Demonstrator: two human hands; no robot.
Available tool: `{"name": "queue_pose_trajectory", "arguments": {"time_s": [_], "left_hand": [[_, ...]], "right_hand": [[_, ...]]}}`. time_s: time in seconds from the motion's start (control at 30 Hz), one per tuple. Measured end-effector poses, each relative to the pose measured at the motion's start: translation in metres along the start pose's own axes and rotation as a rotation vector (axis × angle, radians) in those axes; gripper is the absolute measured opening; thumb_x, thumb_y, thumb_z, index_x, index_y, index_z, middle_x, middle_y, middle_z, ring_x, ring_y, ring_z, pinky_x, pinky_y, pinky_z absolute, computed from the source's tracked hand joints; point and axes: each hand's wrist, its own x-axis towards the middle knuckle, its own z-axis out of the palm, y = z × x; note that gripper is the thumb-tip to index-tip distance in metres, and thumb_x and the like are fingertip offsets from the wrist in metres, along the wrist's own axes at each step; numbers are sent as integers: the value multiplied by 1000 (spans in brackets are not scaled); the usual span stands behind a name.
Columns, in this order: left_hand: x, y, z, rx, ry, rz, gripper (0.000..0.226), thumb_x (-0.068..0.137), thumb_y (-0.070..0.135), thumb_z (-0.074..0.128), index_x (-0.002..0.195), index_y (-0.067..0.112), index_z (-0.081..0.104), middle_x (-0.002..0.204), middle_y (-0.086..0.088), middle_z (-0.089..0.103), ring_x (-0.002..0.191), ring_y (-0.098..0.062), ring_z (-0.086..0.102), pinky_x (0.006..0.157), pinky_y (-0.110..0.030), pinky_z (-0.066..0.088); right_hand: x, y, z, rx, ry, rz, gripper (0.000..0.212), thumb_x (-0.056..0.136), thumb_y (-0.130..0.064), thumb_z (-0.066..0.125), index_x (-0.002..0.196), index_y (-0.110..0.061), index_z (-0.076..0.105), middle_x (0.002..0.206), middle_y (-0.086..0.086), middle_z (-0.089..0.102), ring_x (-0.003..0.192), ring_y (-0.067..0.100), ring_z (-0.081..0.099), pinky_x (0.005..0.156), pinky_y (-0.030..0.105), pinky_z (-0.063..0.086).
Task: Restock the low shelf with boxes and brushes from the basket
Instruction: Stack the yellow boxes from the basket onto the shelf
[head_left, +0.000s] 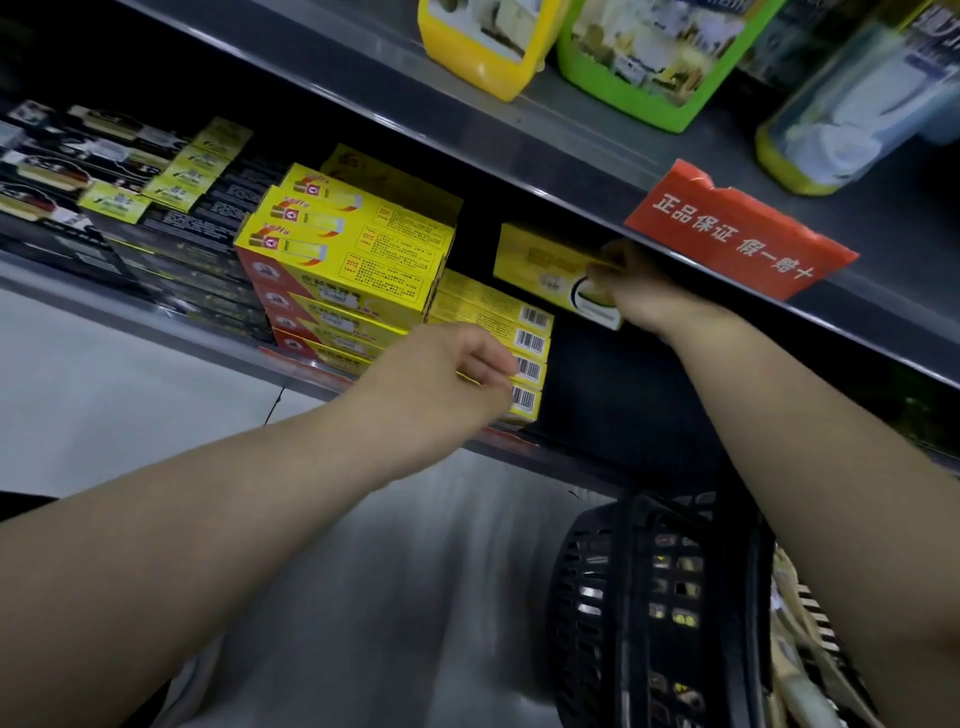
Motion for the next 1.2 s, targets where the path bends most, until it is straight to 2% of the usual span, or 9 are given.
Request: {"name": "queue_pose_trajectory", "arguments": {"time_s": [0.13,0.2,0.27,0.37,0.57,0.77,0.93,1.07,1.2], "left_hand": [[3,-3,6,26,-79,-13,13,83,13,61,82,25,65,88,4,68,86,-17,66,78,-34,53],[7,-4,6,35,-75,-21,11,83,15,62,84,25,65,87,6,68,85,-16,66,76,-32,53],[12,-5,6,38,-64,-25,9,83,17,63,84,25,65,84,8,67,81,-15,66,70,-27,52],[18,-5,9,28,-48,-34,8,83,18,63,82,26,65,76,11,64,71,-10,61,56,-17,44],[21,1,22,33,-50,-30,7,83,17,62,85,22,66,78,9,64,60,-2,53,47,-7,37],[14,20,48,83,-77,41,9,82,14,60,84,21,65,85,2,69,67,-8,59,58,-13,44],[-8,34,78,328,-112,218,18,80,13,58,94,24,60,88,10,63,84,-9,59,79,-31,50],[-35,51,112,379,-106,458,20,81,19,58,100,27,58,94,14,61,90,-4,57,81,-30,48],[-55,59,149,486,-323,620,19,84,22,55,102,29,57,94,16,60,89,0,54,81,-25,45]], "right_hand": [[40,-6,25,40,-12,-21,37,97,-11,46,127,9,42,130,29,49,119,39,48,83,30,40],[51,-4,39,-3,-84,-17,38,95,-7,49,130,7,41,129,28,48,105,32,55,80,24,44],[58,3,56,29,-171,-25,44,93,-5,52,135,-1,37,126,22,48,100,25,54,91,27,46],[65,13,77,-129,-207,-48,48,97,-17,48,142,-14,34,131,13,49,115,30,52,89,31,42],[68,12,82,-364,-196,-117,42,101,-18,38,143,-16,35,135,15,49,116,30,52,87,30,41],[26,-19,36,-572,-285,-158,43,93,-28,54,129,-4,49,128,13,55,112,27,54,90,31,43],[-70,-23,-35,-112,-272,-205,30,87,-26,65,115,-18,61,108,0,64,103,16,60,91,28,46],[-168,24,-79,279,-201,-266,21,86,-11,65,94,-30,61,97,-2,69,96,10,65,87,20,50],[-245,99,-92,405,-169,-108,22,86,-10,64,98,-28,64,96,-1,72,94,8,66,85,18,51]]}}
